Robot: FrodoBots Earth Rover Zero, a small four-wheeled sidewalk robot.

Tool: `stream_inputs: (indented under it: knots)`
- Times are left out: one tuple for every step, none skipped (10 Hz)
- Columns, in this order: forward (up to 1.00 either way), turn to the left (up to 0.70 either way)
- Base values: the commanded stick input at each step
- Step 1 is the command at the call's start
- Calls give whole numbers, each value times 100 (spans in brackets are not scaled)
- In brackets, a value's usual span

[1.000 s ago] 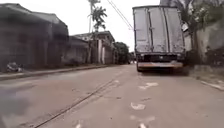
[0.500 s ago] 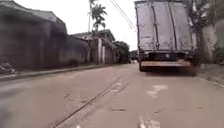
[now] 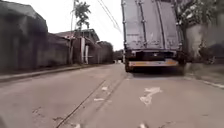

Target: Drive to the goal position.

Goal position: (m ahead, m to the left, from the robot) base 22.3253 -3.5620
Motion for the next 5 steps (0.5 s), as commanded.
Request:
stream_inputs:
  knots:
    - [85,0]
    - [85,0]
    - [85,0]
    - [85,0]
    - [85,0]
